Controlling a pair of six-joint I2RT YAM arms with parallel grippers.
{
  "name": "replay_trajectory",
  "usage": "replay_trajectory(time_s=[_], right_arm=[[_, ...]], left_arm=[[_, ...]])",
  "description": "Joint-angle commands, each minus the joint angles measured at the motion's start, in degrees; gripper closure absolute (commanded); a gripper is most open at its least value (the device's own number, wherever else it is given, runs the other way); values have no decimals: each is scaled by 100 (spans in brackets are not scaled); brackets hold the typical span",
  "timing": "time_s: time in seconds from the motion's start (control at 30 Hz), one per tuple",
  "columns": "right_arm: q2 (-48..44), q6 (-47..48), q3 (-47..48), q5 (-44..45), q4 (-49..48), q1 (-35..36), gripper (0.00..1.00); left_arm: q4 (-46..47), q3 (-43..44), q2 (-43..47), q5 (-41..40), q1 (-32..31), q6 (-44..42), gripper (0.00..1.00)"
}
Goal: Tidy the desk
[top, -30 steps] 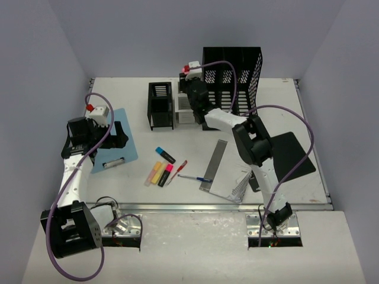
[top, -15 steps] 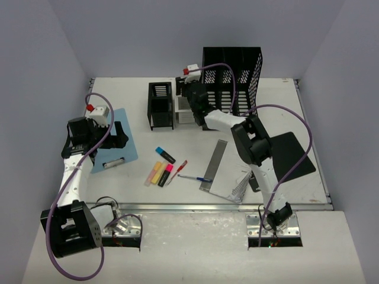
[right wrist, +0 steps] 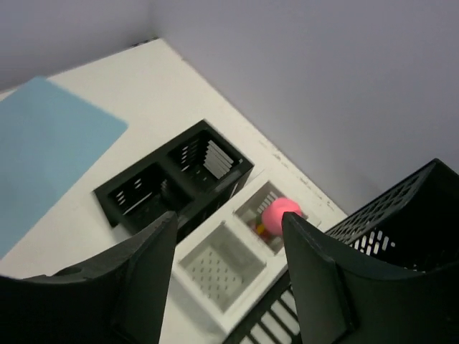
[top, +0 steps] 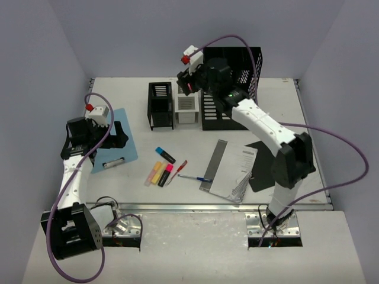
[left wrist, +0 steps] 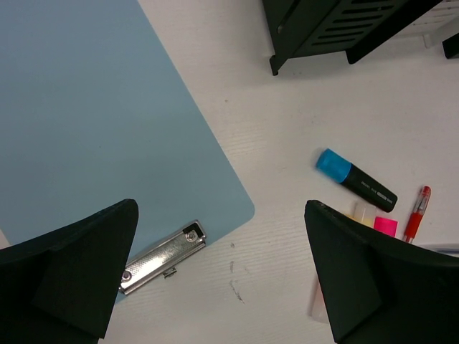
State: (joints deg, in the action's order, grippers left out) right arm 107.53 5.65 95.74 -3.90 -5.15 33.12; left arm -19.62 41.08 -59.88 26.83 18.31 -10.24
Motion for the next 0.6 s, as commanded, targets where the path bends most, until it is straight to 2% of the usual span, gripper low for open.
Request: replay_trajectory(time_s=[0.0,0.13,0.3,0.57], right_arm=[[-723,910,-213,-1120,2392,-8,41],[-1093,1324,-1107,-1228,3992,263,59],[-1462,1448,-2305,-544,4039,1002,61],[-707,824,-2490,-261,4347,1679,68]], left_arm=[[142,32,134,208,68,-66,0],[116,40,152,235,77,-75,0],[107,41,125,270,85,-75,0],[107,41,143,226,77,-75,0]])
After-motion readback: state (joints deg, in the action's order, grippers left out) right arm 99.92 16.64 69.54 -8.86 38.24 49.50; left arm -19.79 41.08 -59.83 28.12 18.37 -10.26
